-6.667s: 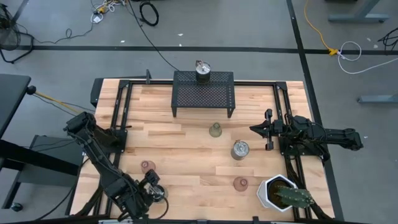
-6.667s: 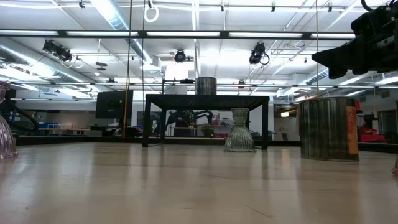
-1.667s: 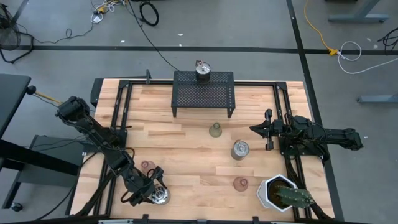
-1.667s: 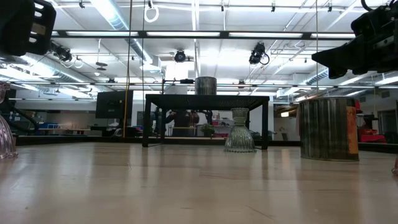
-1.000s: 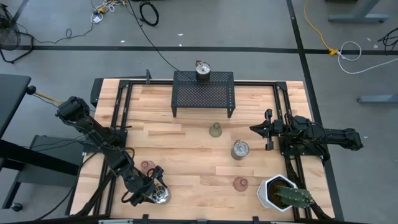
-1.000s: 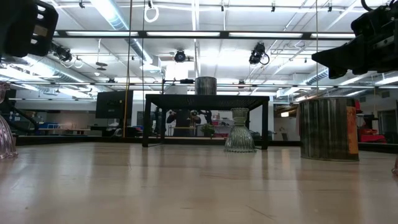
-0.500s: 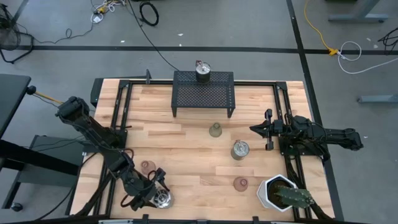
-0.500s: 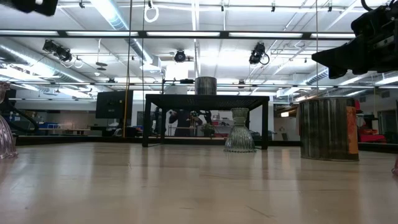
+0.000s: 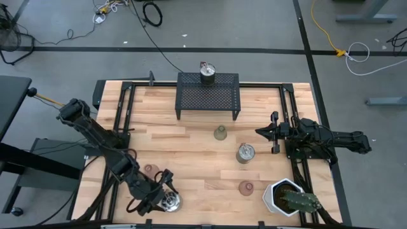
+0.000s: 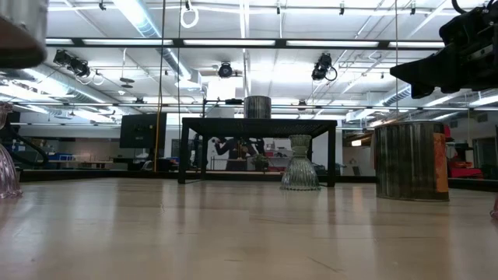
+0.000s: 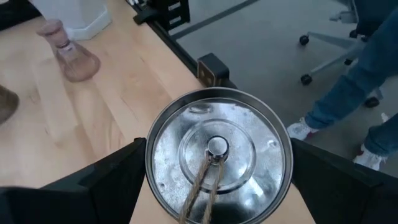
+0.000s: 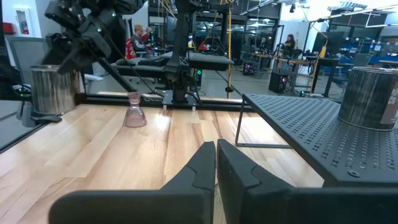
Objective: Pick & Place candle stick holders
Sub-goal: Put the bottom silver scented candle on the shelf
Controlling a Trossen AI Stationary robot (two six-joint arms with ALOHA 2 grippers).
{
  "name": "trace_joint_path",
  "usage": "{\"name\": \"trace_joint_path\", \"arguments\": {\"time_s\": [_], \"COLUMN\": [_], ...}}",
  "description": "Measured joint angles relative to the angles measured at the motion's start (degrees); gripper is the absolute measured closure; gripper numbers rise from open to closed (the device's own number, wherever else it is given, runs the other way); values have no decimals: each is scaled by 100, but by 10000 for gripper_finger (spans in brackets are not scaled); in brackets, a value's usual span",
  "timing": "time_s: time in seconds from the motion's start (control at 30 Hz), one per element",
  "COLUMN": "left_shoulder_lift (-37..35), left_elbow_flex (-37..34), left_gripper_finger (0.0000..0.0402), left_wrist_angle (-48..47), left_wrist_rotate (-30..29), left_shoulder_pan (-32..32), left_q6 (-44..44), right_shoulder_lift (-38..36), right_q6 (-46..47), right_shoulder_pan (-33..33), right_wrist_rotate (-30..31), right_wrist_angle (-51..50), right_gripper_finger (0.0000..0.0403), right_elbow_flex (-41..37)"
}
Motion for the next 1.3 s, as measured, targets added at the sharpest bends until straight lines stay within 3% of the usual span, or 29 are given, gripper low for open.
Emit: {"name": "trace_joint_path", "arguments": {"time_s": [0.63,0.97,1.3], "left_shoulder_lift": [-4,-4,-4], "left_elbow_flex": [807,1323,1480], "left_gripper_finger": [35,35,35], "left_wrist_angle": [-302,-1050,-1118], "left_wrist_rotate": [0,-11,97], "left_shoulder_pan": [568,1105,1479], "left_q6": [-3,0,116], "right_shoulder_lift": [-1,-1,0], "right_q6": [-1,-1,-1], "right_shoulder_pan": [1,1,2], "right_wrist_rotate": [-1,-2,-1], "right_wrist_angle": [-1,-2,-1], "right_gripper_finger": [382,382,382], "right_elbow_flex": [-1,-1,-2]}}
